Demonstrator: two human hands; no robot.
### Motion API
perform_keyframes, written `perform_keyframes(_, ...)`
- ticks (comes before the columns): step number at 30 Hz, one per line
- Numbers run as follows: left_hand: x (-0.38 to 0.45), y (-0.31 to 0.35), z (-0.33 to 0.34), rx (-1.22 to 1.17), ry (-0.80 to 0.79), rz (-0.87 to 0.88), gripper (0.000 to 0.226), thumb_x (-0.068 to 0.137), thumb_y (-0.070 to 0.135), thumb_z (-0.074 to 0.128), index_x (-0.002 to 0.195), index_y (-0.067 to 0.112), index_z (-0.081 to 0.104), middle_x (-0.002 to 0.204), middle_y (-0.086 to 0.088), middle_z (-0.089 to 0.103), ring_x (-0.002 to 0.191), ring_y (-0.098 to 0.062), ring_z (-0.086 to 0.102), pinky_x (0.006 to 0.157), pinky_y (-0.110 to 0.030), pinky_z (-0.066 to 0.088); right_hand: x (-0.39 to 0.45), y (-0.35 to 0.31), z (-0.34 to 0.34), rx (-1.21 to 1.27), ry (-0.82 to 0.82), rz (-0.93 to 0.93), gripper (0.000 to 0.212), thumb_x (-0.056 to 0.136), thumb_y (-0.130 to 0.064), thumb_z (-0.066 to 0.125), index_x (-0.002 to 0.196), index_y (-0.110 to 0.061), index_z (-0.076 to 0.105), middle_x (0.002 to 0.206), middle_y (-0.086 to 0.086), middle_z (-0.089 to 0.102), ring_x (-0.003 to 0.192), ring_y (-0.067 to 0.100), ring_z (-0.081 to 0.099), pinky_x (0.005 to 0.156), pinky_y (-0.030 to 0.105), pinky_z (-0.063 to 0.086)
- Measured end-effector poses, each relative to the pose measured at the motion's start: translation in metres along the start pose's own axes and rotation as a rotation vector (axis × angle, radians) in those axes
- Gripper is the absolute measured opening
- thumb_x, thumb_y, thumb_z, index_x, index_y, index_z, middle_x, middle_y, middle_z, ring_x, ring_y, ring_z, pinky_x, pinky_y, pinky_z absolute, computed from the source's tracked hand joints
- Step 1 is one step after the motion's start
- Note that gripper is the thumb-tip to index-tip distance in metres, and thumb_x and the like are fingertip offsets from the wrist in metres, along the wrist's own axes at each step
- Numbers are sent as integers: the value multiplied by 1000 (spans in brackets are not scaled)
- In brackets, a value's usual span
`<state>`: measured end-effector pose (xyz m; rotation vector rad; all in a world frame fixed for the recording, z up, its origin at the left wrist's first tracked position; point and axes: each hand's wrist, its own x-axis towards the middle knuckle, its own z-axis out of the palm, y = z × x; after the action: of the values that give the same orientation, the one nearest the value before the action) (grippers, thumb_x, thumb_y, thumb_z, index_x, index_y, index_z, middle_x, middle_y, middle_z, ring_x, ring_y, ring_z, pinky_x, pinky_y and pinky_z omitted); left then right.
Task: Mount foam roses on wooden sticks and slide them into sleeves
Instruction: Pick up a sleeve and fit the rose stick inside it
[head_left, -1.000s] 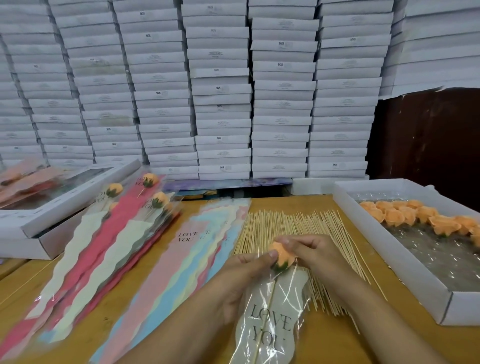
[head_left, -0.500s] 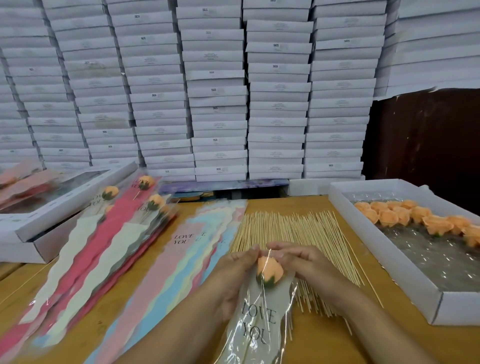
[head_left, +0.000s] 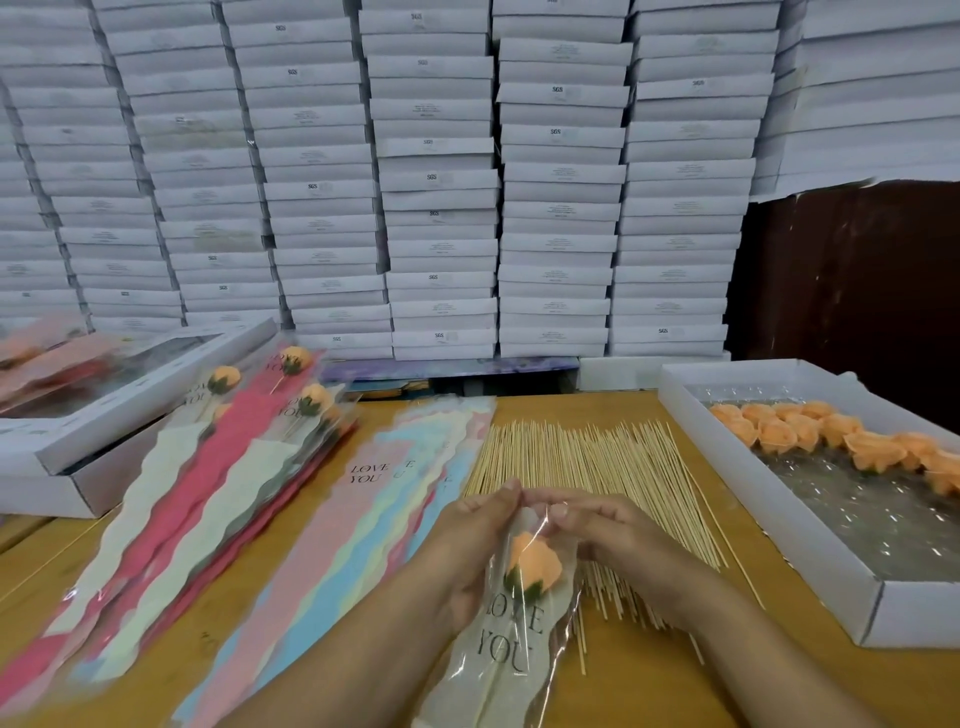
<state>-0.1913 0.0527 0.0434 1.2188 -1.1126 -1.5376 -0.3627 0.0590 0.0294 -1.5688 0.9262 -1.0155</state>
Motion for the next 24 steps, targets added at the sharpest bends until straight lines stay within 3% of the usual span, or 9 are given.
perform_keyframes(2, 0, 1, 0, -7, 7, 6, 36, 99, 39, 59, 111, 8, 73, 101, -15, 77, 102, -33, 71, 98, -46, 53, -1, -1, -1, 75, 37, -1, 27, 85, -44, 61, 105, -34, 77, 122, -10, 71, 108, 14, 69, 82, 25, 56)
perform_keyframes(3, 0, 2, -1, -22, 9, 8, 36, 99, 39, 58, 112, 9, 73, 101, -14, 77, 97, -33, 72, 92, -44, 55, 0, 0, -1, 116, 87, 4, 32, 81, -46, 66, 110, -35, 74, 121, -7, 71, 110, 15, 68, 83, 28, 56)
perform_keyframes(5, -1, 6, 0, -78, 18, 15, 35, 100, 37, 56, 114, 8, 71, 100, -13, 76, 82, -30, 72, 76, -38, 57, 1, 2, -3, 177, 195, 41, 57, 70, -53, 77, 122, -35, 65, 125, -6, 69, 109, 17, 69, 85, 35, 57)
perform_keyframes(8, 0, 9, -2, -124, 47, 37, 32, 100, 37, 57, 114, 12, 71, 106, -13, 76, 94, -35, 72, 83, -43, 58, -1, 4, -2, 199, 181, 152, 82, 62, -57, 86, 132, -32, 53, 121, 1, 71, 100, 23, 73, 80, 35, 58)
perform_keyframes(11, 0, 11, -3, -154, 53, 58, 32, 100, 38, 56, 115, 14, 71, 106, -15, 76, 90, -33, 72, 77, -42, 59, -4, 5, 2, 215, 63, 245, 63, 76, -44, 82, 129, -26, 53, 112, 9, 75, 96, 26, 74, 69, 30, 57)
perform_keyframes(15, -2, 10, -2, -166, 40, 67, 34, 98, 41, 58, 114, 15, 73, 103, -15, 77, 86, -30, 74, 70, -37, 59, -5, 7, 5, 239, 14, 218, 39, 87, -31, 75, 117, -9, 67, 111, 18, 73, 97, 30, 73, 65, 28, 57)
perform_keyframes(17, -3, 9, -3, -139, -14, 60, 39, 96, 43, 60, 117, 13, 72, 105, -15, 76, 93, -32, 74, 78, -40, 60, -4, 7, 3, 238, 43, 184, 30, 86, -29, 76, 107, -9, 73, 108, 20, 73, 94, 30, 73, 66, 30, 57)
perform_keyframes(20, -5, 5, -3, -49, -90, 18, 50, 90, 47, 67, 124, 9, 66, 108, -15, 76, 98, -32, 74, 85, -41, 60, -2, 9, 0, 251, 145, 155, 25, 84, -29, 76, 101, -10, 77, 106, 20, 74, 98, 35, 71, 81, 42, 58)
perform_keyframes(24, -12, -4, -6, 90, -154, -100, 46, 83, 32, 80, 119, 6, 65, 100, -14, 77, 89, -27, 76, 75, -38, 62, 1, 8, -3, 293, 294, 98, 24, 76, -34, 77, 91, -16, 80, 100, 17, 76, 84, 29, 74, 66, 33, 59)
